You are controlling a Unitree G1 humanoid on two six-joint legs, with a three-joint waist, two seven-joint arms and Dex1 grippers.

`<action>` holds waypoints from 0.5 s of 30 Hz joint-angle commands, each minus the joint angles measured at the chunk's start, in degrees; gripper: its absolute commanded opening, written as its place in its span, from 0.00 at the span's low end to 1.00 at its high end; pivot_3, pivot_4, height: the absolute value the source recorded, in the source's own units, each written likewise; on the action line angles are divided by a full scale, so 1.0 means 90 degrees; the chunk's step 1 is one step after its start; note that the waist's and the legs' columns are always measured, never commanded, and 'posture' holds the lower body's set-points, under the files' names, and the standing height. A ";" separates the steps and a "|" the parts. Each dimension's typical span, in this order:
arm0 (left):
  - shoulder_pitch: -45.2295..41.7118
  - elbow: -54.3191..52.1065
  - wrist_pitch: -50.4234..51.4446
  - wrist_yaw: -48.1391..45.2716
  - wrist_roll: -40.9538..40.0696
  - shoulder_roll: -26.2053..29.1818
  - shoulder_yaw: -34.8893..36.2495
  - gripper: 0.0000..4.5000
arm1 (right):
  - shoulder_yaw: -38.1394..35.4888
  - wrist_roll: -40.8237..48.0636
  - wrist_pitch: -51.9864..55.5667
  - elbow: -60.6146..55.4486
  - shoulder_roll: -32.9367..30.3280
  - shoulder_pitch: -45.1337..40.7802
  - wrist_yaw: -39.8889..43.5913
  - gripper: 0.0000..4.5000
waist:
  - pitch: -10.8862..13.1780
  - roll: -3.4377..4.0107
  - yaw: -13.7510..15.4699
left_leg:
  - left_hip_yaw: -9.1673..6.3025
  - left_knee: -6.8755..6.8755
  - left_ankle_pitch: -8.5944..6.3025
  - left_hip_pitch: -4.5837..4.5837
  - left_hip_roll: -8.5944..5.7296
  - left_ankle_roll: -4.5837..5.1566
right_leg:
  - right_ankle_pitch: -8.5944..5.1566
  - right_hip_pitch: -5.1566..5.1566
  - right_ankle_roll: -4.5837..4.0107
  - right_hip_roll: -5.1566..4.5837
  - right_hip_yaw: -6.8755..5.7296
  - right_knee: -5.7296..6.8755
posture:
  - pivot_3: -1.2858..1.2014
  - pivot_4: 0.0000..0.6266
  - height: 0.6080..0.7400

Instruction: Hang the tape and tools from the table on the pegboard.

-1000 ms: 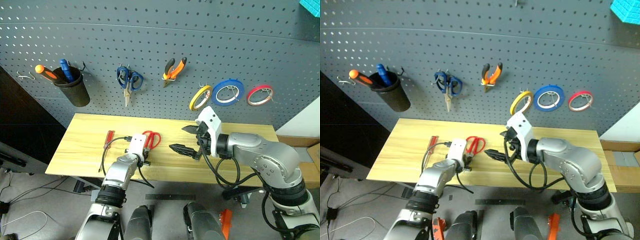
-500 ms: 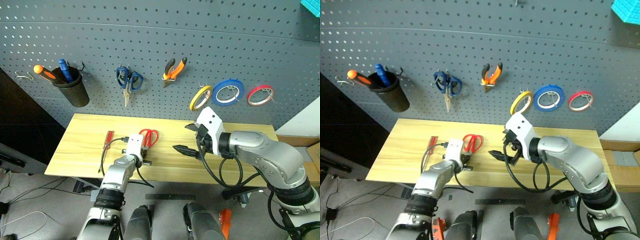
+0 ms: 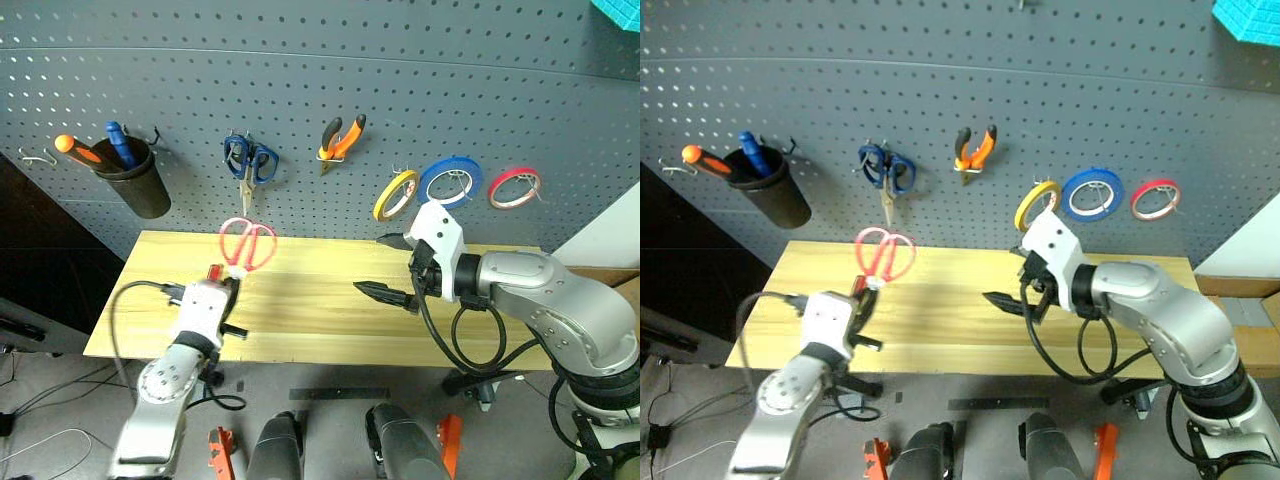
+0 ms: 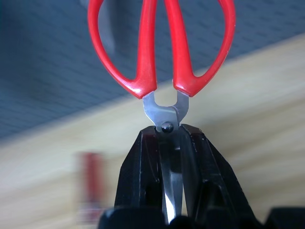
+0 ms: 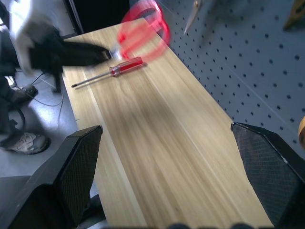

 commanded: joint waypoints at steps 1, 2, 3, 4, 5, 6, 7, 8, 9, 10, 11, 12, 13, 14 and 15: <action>0.0278 -0.0821 -0.0655 0.0199 0.0212 0.0092 0.0479 0.05 | -0.0223 -0.0094 -0.0461 -0.0119 -0.0126 -0.0042 0.0232 1.00 | 0.0000 -0.0001 0.0004 | 0.0002 0.0001 0.0000 0.0000 -0.0002 0.0000 | 0.0000 0.0002 0.0001 -0.0002 0.0001 -0.0003 | 0.47 0.32 1.00; 0.0322 -0.0955 -0.0727 0.0208 0.0234 0.0100 0.0572 0.05 | -0.0240 -0.0149 -0.0582 -0.0057 -0.0114 -0.0098 0.0251 1.00 | 0.0000 -0.0001 0.0007 | 0.0006 0.0001 0.0000 0.0000 -0.0003 0.0000 | 0.0000 0.0002 0.0001 -0.0004 0.0003 -0.0005 | 0.47 0.32 1.00; 0.0336 -0.1028 -0.0768 0.0210 0.0256 0.0097 0.0612 0.05 | -0.0250 -0.0190 -0.0674 -0.0002 -0.0107 -0.0133 0.0270 1.00 | 0.0000 -0.0001 0.0010 | 0.0008 0.0001 0.0000 0.0000 -0.0005 0.0000 | -0.0001 0.0002 0.0001 -0.0007 0.0003 -0.0005 | 0.48 0.32 1.00; 0.0308 -0.1107 -0.0811 0.0186 0.0247 0.0102 0.0640 0.05 | -0.0263 -0.0262 -0.0799 0.0075 -0.0074 -0.0194 0.0255 1.00 | 0.0000 -0.0001 0.0014 | 0.0007 0.0002 0.0000 0.0000 -0.0004 0.0001 | -0.0001 0.0002 0.0002 -0.0007 0.0001 -0.0005 | 0.48 0.32 1.00; 0.0252 -0.1168 -0.0840 0.0181 0.0247 0.0108 0.0662 0.05 | -0.0285 -0.0307 -0.0892 0.0167 -0.0038 -0.0260 0.0246 1.00 | -0.0001 -0.0001 0.0014 | 0.0006 0.0002 0.0000 0.0000 -0.0004 0.0000 | -0.0001 0.0002 0.0002 -0.0006 0.0000 -0.0003 | 0.48 0.31 1.00; 0.0159 -0.1206 -0.0851 0.0172 0.0217 0.0111 0.0686 0.05 | -0.0315 -0.0341 -0.0971 0.0254 0.0004 -0.0320 0.0233 1.00 | -0.0001 0.0000 0.0014 | 0.0006 0.0002 0.0000 0.0000 -0.0003 0.0000 | -0.0001 0.0002 0.0002 -0.0005 0.0000 -0.0003 | 0.48 0.31 1.00; 0.0051 -0.1223 -0.0851 0.0167 0.0185 0.0112 0.0704 0.05 | -0.0340 -0.0375 -0.1045 0.0342 0.0041 -0.0367 0.0218 1.00 | -0.0001 -0.0001 0.0014 | 0.0006 0.0002 0.0000 0.0001 -0.0003 0.0001 | -0.0001 0.0002 0.0002 -0.0005 0.0000 -0.0002 | 0.48 0.30 1.00; -0.0078 -0.1236 -0.0798 0.0200 0.0140 0.0088 0.0743 0.05 | -0.0356 -0.0405 -0.1092 0.0410 0.0069 -0.0396 0.0198 1.00 | -0.0001 -0.0001 0.0014 | 0.0006 0.0002 0.0000 0.0001 -0.0003 0.0001 | 0.0000 0.0002 0.0002 -0.0003 0.0000 -0.0001 | 0.48 0.30 1.00; -0.0225 -0.1244 -0.0674 0.0252 0.0096 0.0050 0.0778 0.05 | -0.0363 -0.0439 -0.1124 0.0469 0.0087 -0.0412 0.0184 1.00 | -0.0001 -0.0001 0.0016 | 0.0006 0.0003 0.0000 0.0000 -0.0003 0.0001 | 0.0000 0.0002 0.0002 -0.0001 -0.0001 -0.0001 | 0.48 0.30 1.00; -0.0426 -0.1195 -0.0602 0.0275 0.0087 0.0043 0.0765 0.05 | -0.0343 -0.0507 -0.1173 0.0532 0.0091 -0.0425 0.0180 1.00 | -0.0002 -0.0002 0.0023 | 0.0005 0.0003 0.0000 0.0000 -0.0003 0.0001 | 0.0000 0.0002 0.0001 -0.0001 -0.0001 -0.0001 | 0.49 0.29 1.00; -0.0607 -0.1096 -0.0570 0.0264 0.0104 0.0061 0.0727 0.05 | -0.0327 -0.0557 -0.1197 0.0595 0.0127 -0.0451 0.0160 1.00 | -0.0003 -0.0004 0.0029 | 0.0004 0.0003 0.0000 0.0000 -0.0004 0.0001 | 0.0000 0.0004 0.0001 -0.0001 -0.0002 -0.0001 | 0.49 0.29 1.00; -0.0743 -0.0984 -0.0548 0.0250 0.0126 0.0073 0.0698 0.05 | -0.0314 -0.0596 -0.1208 0.0652 0.0171 -0.0480 0.0144 1.00 | -0.0003 -0.0004 0.0029 | 0.0004 0.0004 0.0000 0.0000 -0.0004 0.0001 | 0.0001 0.0005 0.0002 -0.0001 -0.0003 -0.0001 | 0.49 0.29 1.00; -0.0840 -0.0873 -0.0538 0.0231 0.0148 0.0083 0.0685 0.05 | -0.0303 -0.0626 -0.1210 0.0695 0.0212 -0.0510 0.0127 1.00 | -0.0003 -0.0004 0.0026 | 0.0004 0.0004 0.0000 0.0000 -0.0004 0.0000 | 0.0001 0.0004 0.0001 -0.0001 -0.0002 -0.0001 | 0.48 0.29 1.00; -0.0919 -0.0757 -0.0532 0.0172 0.0172 0.0119 0.0658 0.05 | -0.0292 -0.0652 -0.1213 0.0723 0.0244 -0.0541 0.0123 1.00 | -0.0003 -0.0004 0.0023 | 0.0005 0.0004 0.0000 0.0000 -0.0005 0.0001 | 0.0001 0.0005 0.0001 -0.0002 -0.0001 -0.0001 | 0.48 0.29 1.00; -0.0971 -0.0661 -0.0525 0.0100 0.0209 0.0168 0.0618 0.05 | -0.0286 -0.0671 -0.1216 0.0744 0.0268 -0.0564 0.0125 1.00 | -0.0004 -0.0004 0.0014 | 0.0005 0.0003 0.0000 0.0000 -0.0005 0.0001 | 0.0002 0.0004 0.0001 -0.0002 -0.0001 0.0001 | 0.48 0.29 1.00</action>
